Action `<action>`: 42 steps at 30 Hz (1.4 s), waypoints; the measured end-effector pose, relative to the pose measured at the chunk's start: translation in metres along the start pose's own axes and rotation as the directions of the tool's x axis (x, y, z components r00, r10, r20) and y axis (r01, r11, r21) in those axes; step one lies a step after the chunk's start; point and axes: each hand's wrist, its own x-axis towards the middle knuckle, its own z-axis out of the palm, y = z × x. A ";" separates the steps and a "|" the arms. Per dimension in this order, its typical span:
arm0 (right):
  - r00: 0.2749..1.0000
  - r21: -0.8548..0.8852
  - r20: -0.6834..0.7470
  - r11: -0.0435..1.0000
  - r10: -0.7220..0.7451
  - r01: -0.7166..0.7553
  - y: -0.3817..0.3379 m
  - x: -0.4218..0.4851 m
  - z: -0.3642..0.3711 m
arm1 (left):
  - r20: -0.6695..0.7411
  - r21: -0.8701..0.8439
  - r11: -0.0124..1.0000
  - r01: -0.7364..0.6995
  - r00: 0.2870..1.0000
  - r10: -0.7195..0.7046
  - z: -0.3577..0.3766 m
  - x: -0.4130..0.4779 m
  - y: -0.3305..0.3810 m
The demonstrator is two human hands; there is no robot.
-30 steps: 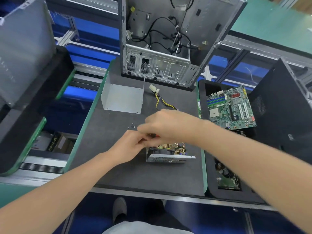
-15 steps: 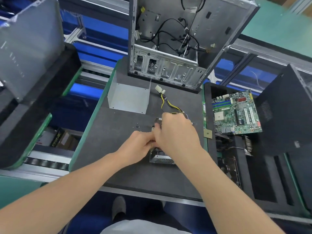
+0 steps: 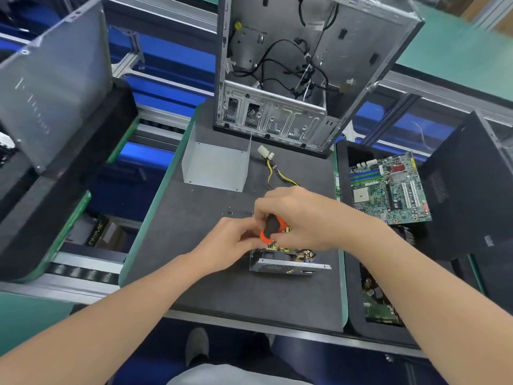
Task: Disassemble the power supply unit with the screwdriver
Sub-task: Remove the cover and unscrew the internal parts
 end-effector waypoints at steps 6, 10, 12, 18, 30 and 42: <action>0.998 -0.046 0.057 0.999 -0.021 0.023 -0.006 0.001 0.003 | 0.046 -0.071 0.997 0.001 0.999 0.002 -0.007 0.000 0.006; 0.995 -0.170 -0.056 0.981 0.081 -0.089 -0.014 -0.003 0.004 | 0.024 -0.055 0.998 -0.006 1.000 0.007 -0.007 0.002 0.011; 0.953 -0.354 -0.215 0.893 0.213 -0.279 -0.019 -0.002 0.009 | 0.025 -0.078 0.997 -0.005 1.000 0.007 -0.004 0.003 0.011; 0.886 -0.215 -0.183 0.862 0.427 -0.460 -0.016 0.010 0.021 | 0.021 -0.123 0.992 0.000 1.000 0.003 0.000 0.002 0.011; 0.993 -0.206 0.019 0.972 0.116 -0.110 -0.013 0.007 0.004 | 0.058 -0.030 0.997 0.065 0.996 -0.064 -0.004 0.002 0.004; 0.801 -0.041 -0.128 0.804 0.584 -0.593 -0.026 0.013 0.012 | 0.065 -0.117 0.993 0.007 0.998 0.001 -0.004 -0.002 0.000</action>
